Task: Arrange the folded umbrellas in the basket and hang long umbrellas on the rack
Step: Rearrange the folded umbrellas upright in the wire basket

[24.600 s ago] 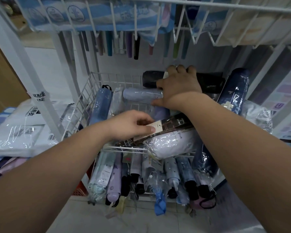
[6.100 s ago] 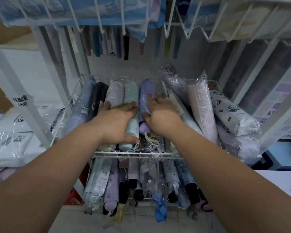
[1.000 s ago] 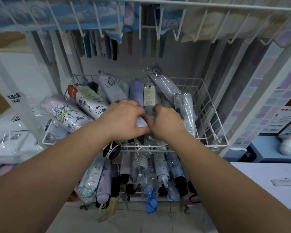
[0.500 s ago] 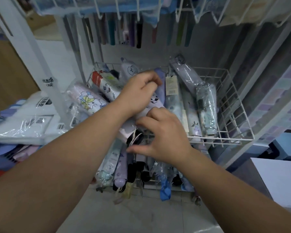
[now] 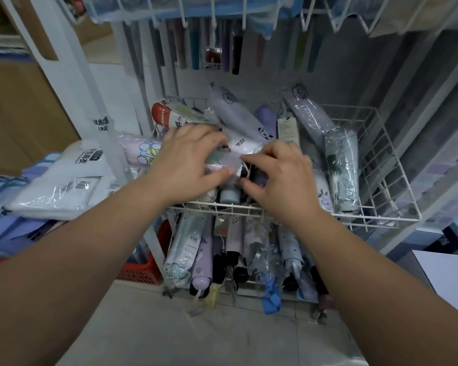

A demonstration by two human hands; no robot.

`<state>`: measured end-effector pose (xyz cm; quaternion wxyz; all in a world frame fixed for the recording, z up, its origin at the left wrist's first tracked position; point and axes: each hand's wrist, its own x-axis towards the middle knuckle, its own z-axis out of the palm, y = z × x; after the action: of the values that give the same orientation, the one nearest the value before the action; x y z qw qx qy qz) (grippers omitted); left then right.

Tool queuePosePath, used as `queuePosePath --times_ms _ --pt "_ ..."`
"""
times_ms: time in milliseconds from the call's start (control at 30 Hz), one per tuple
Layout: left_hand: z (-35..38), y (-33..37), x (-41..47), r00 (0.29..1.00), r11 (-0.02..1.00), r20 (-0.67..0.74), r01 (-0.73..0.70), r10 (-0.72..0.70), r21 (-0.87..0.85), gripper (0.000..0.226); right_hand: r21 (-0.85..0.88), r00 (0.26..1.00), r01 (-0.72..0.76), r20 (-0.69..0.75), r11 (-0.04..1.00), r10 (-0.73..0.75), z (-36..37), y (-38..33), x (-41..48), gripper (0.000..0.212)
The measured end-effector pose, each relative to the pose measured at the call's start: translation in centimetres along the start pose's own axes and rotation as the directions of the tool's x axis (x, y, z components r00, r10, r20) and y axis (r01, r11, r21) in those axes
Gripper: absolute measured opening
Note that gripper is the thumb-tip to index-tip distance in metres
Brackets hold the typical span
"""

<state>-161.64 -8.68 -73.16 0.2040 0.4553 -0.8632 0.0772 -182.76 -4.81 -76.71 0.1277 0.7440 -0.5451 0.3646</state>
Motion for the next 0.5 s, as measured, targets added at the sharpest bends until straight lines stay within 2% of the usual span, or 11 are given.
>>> queuePosePath --times_ms 100,233,300,400,500 --pt "0.6 -0.3 -0.3 0.998 0.992 0.035 -0.057 0.054 0.113 0.081 -0.006 0.999 -0.031 0.031 0.999 0.031 0.3 0.2 0.1 0.044" --pt "0.7 0.3 -0.1 0.996 0.983 0.081 -0.042 0.027 0.181 0.085 0.091 0.996 0.042 0.077 0.995 -0.049 0.0 0.9 -1.0 0.049" --pt "0.8 0.9 -0.2 0.997 0.982 0.073 -0.029 0.015 0.187 0.083 0.138 0.997 0.056 0.054 0.989 -0.064 -0.6 1.6 -1.4 0.044" --pt "1.1 2.2 -0.1 0.997 0.982 0.066 -0.038 0.026 0.183 0.083 0.156 1.000 0.009 -0.021 0.988 -0.006 -1.7 2.5 -1.8 0.035" --pt "1.3 3.6 0.7 0.997 0.984 0.075 -0.048 0.036 0.174 0.084 0.094 0.999 -0.040 0.002 0.995 0.040 -2.7 3.7 -1.6 0.036"
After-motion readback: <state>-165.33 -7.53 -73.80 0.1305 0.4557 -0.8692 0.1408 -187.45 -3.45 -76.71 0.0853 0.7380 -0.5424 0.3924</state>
